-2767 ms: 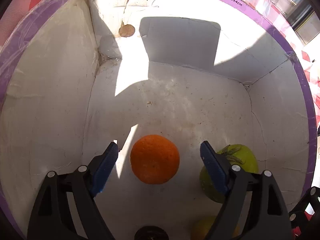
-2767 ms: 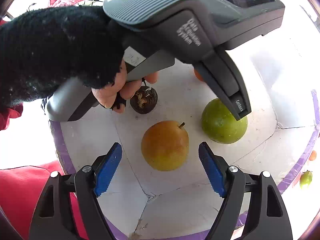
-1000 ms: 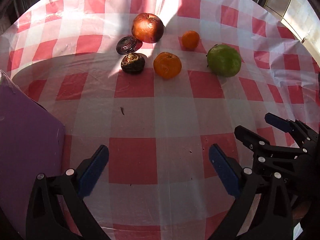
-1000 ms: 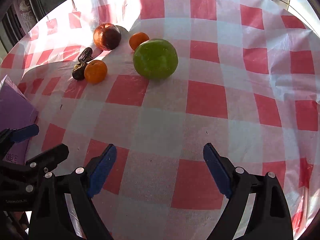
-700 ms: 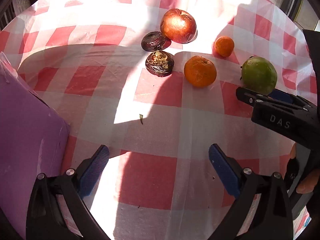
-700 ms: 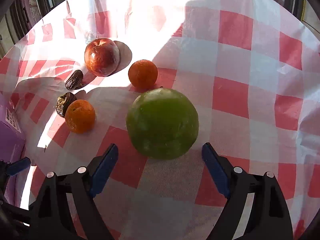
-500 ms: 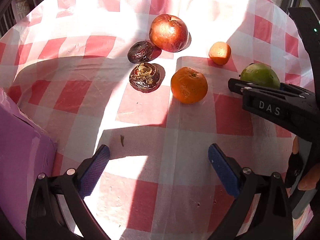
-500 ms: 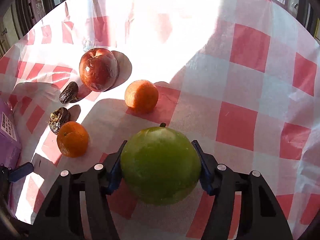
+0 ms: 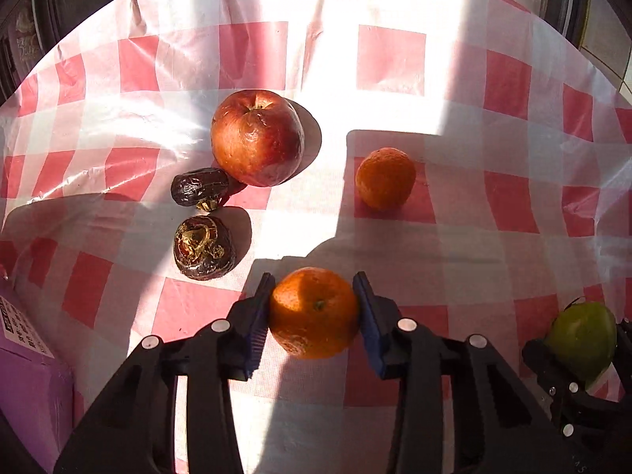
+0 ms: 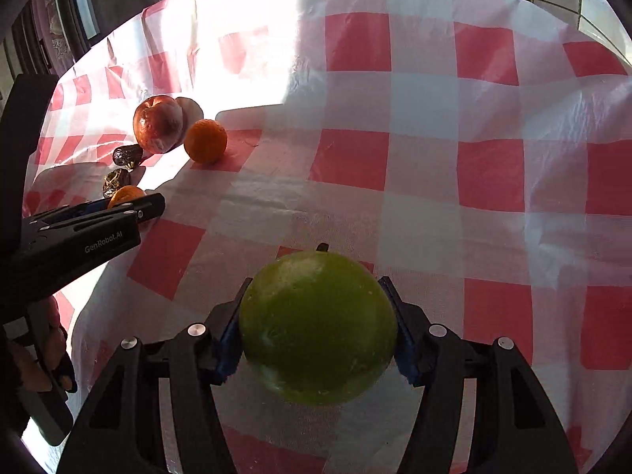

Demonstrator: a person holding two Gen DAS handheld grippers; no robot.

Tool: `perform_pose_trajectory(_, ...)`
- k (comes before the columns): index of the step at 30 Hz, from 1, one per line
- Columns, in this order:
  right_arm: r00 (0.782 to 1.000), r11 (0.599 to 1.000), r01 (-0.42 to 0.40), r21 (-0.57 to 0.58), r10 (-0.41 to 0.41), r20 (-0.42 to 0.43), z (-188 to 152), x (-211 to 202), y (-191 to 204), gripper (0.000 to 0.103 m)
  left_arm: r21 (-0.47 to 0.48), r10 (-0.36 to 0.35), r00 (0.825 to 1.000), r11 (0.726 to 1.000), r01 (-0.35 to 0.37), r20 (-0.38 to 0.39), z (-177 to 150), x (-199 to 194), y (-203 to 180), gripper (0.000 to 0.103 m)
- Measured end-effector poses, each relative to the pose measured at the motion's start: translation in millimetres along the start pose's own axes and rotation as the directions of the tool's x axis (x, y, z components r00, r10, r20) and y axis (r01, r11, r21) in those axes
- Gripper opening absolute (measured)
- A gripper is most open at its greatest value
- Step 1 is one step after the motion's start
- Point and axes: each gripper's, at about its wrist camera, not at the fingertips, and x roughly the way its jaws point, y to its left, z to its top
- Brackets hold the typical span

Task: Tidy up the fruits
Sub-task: 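Grasp an orange with the left tool while the right holds the citrus, then carry the green citrus and the orange over the white box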

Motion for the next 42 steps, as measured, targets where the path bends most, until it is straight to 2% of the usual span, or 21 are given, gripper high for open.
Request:
perform_pose_trajectory(2,1.0,1.0,0.0,0.022,0.0,-0.005,-10,-7,-4,0.06,-0.022,-0.02,1.0,1.0,0.02,-0.013,-9,-7,-3,0.04)
perform_pose_trajectory(6,1.0,0.998,0.004,0.064,-0.003,-0.019,-29,-22,-10,0.06,-0.044,-0.074,0.997,0.996,0.072,-0.034,-46,-32,-12,0.04)
perform_pose_trajectory(10,0.999,0.998,0.02,0.064,-0.018,-0.039,-47,-36,-2,0.06,0.02,-0.113,0.991,0.993,0.114,-0.068,-78,-52,-18,0.04)
perform_pose_trajectory(16,0.996,0.995,0.027,0.091,-0.019,-0.085,-82,-62,9,0.06,0.137,-0.167,0.978,0.974,0.183,-0.125,-117,-83,-18,0.04)
perform_pose_trajectory(21,0.991,0.994,0.024,0.11,-0.01,-0.131,-107,-82,30,0.06,0.152,-0.217,0.963,0.959,0.241,-0.162,-130,-103,-2,0.04)
perform_pose_trajectory(26,0.985,0.989,-0.001,0.148,0.026,-0.168,-118,-97,55,0.06,0.183,-0.273,0.946,0.935,0.304,-0.176,-133,-128,19,0.04)
perform_pose_trajectory(30,0.984,0.989,-0.003,0.147,0.029,-0.176,-116,-107,77,0.06,0.209,-0.325,0.935,0.913,0.35,-0.145,-126,-154,39,0.04)
perform_pose_trajectory(36,0.991,0.994,-0.021,0.104,0.034,-0.133,-97,-127,116,0.06,0.226,-0.412,0.911,0.885,0.408,-0.03,-101,-196,72,0.04)
perform_pose_trajectory(39,0.992,0.996,-0.044,0.078,0.053,-0.118,-89,-133,141,0.06,0.214,-0.429,0.903,0.885,0.414,0.028,-90,-212,98,0.041)
perform_pose_trajectory(42,0.991,0.996,-0.075,0.038,0.078,-0.107,-81,-137,170,0.06,0.187,-0.424,0.902,0.895,0.404,0.078,-83,-225,129,0.041)
